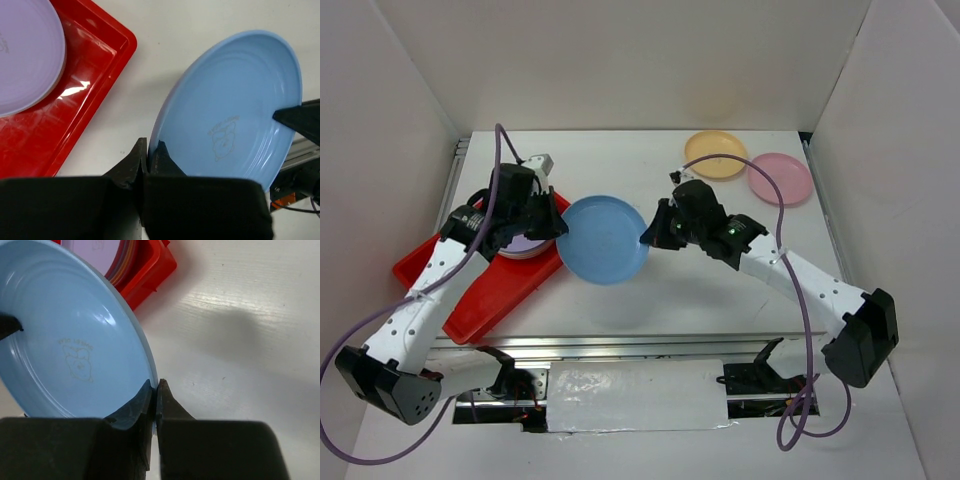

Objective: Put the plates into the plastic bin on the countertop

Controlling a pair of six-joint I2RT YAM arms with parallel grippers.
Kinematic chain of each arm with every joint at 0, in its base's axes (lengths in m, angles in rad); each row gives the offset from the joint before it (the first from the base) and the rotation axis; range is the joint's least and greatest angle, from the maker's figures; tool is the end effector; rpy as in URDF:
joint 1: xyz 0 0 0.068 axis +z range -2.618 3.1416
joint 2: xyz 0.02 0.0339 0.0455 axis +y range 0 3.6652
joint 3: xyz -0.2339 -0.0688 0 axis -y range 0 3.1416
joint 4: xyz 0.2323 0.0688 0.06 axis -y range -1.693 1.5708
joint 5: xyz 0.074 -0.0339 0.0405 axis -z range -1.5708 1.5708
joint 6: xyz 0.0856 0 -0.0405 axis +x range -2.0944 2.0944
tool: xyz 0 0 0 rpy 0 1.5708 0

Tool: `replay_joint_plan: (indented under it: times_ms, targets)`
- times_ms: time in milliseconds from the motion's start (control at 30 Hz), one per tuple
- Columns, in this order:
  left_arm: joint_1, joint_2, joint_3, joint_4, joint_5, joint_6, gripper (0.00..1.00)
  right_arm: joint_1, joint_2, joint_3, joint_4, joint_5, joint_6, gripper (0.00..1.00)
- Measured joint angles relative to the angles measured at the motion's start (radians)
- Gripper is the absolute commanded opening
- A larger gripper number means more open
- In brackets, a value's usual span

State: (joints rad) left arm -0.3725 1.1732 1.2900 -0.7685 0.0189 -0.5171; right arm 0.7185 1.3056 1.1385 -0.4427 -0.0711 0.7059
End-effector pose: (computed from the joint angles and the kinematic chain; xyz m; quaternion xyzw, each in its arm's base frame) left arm 0.2602 -0.1034 0.3190 -0.0606 0.8942 -0.1985 0.3967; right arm 0.2432 0.2207 0.2685 -0.0220 0.8861 0.3257 0.3290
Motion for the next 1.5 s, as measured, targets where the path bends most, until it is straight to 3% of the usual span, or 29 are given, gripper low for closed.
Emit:
replay_joint_plan:
  times_ms: [33, 100, 133, 233, 433, 600, 667, 700, 733, 767, 933, 1033, 1167, 1333, 1500]
  targets:
    - [-0.004, -0.001, 0.007, -0.016, 0.001, 0.012, 0.0, -0.003, 0.003, 0.0, 0.001, 0.002, 0.001, 0.47]
    - [-0.005, 0.003, 0.021, -0.039, -0.038, -0.007, 0.0, -0.003, 0.001, 0.0, 0.01, 0.012, 0.02, 0.89]
    - [0.005, 0.005, 0.026, -0.044, -0.061, -0.017, 0.0, -0.003, -0.003, 0.0, 0.016, 0.016, 0.029, 1.0]
    - [0.115, 0.009, 0.027, -0.059, -0.128, -0.079, 0.0, -0.026, -0.036, -0.034, 0.047, 0.043, 0.042, 1.0]
    - [0.528, 0.012, -0.081, 0.032, -0.159, -0.219, 0.0, -0.158, -0.136, -0.256, 0.101, 0.047, 0.072, 1.0]
    - [0.612, 0.074, -0.13, 0.067, -0.146, -0.3, 0.0, -0.173, -0.139, -0.349, 0.108, 0.012, 0.071, 1.0]
    - [0.625, 0.123, -0.111, 0.077, -0.127, -0.319, 0.12, -0.178, -0.143, -0.363, 0.113, 0.002, 0.068, 1.0]
    - [0.633, 0.148, -0.097, 0.077, -0.122, -0.328, 0.37, -0.181, -0.146, -0.367, 0.116, -0.003, 0.065, 1.0]
    - [0.64, 0.171, -0.085, 0.078, -0.119, -0.329, 0.55, -0.184, -0.152, -0.369, 0.117, -0.006, 0.062, 1.0]
    - [0.645, 0.186, -0.075, 0.077, -0.118, -0.344, 0.96, -0.187, -0.159, -0.371, 0.122, -0.011, 0.06, 1.0]
    - [0.663, 0.178, -0.067, 0.069, -0.126, -0.373, 0.99, -0.205, -0.203, -0.374, 0.128, -0.024, 0.051, 1.0]
    - [0.666, 0.14, -0.067, 0.07, -0.098, -0.347, 0.99, -0.237, -0.226, -0.38, 0.129, -0.032, 0.046, 1.0]
    - [0.61, 0.051, -0.068, 0.07, -0.018, -0.238, 0.99, -0.373, -0.248, -0.41, 0.15, -0.048, 0.056, 1.0]
    - [0.322, -0.068, -0.14, 0.076, 0.028, -0.082, 0.99, -0.611, -0.172, -0.414, 0.191, 0.064, 0.153, 1.0]
    - [0.095, -0.166, -0.291, 0.058, 0.037, -0.005, 0.99, -0.809, 0.046, -0.411, 0.338, 0.19, 0.276, 1.0]
